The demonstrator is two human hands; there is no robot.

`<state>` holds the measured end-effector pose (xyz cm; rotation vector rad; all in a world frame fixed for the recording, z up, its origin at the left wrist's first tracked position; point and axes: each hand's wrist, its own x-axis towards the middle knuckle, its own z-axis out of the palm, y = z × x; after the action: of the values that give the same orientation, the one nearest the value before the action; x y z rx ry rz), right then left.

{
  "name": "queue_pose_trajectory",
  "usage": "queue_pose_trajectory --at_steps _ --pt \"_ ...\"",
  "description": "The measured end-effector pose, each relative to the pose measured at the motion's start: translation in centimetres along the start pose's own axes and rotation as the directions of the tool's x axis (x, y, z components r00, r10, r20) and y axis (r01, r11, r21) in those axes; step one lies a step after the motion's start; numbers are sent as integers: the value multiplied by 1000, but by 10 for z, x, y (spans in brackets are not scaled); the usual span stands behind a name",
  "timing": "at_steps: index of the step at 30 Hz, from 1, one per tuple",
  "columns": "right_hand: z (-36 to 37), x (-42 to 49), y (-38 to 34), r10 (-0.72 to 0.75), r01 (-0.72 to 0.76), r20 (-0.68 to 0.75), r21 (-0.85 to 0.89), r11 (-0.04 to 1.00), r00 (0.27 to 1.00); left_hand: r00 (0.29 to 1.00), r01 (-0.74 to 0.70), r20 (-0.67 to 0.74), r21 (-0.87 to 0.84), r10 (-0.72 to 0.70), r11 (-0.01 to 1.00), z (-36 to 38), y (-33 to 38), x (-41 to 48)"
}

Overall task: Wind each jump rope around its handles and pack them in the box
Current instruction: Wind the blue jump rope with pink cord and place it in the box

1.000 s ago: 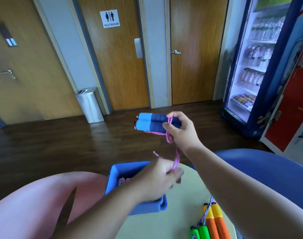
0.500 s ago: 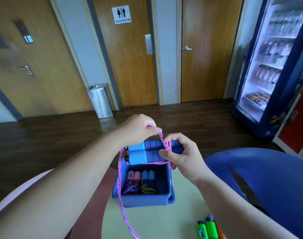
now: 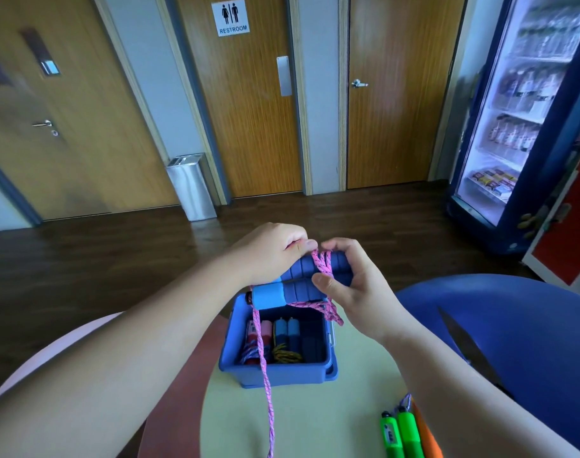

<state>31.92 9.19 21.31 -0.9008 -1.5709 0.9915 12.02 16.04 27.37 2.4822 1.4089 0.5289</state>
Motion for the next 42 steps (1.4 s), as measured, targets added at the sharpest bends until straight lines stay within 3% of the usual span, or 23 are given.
queue_pose_trajectory --at_steps 11,15,18,27,31,35,39,42 --pt "-1 -13 10 -18 15 -12 -173 985 1000 996 23 92 -114 -13 993 16 -6 -2" --pt "0 -17 10 -79 59 -40 -362 930 996 993 13 120 -141 4 990 19 -1 -5" --pt "-2 -20 10 -94 91 -7 -199 976 996 992 6 125 -164 15 986 19 2 -4" --pt "0 -21 9 30 -32 36 44 999 999 980 42 201 -210 1 977 10 0 -2" --pt "-1 -22 12 98 -87 -32 244 966 995 962 166 257 -295 -89 941 -3 -10 -2" --pt "-3 -18 5 133 -112 -27 387 915 991 953 275 260 -528 -155 804 0 -40 -6" --pt "3 -4 -7 154 -113 -28 555 824 988 865 501 383 -710 -325 496 45 -71 -34" --pt "7 12 -9 158 -71 -127 514 855 979 870 491 412 -666 -272 561 85 -39 -66"
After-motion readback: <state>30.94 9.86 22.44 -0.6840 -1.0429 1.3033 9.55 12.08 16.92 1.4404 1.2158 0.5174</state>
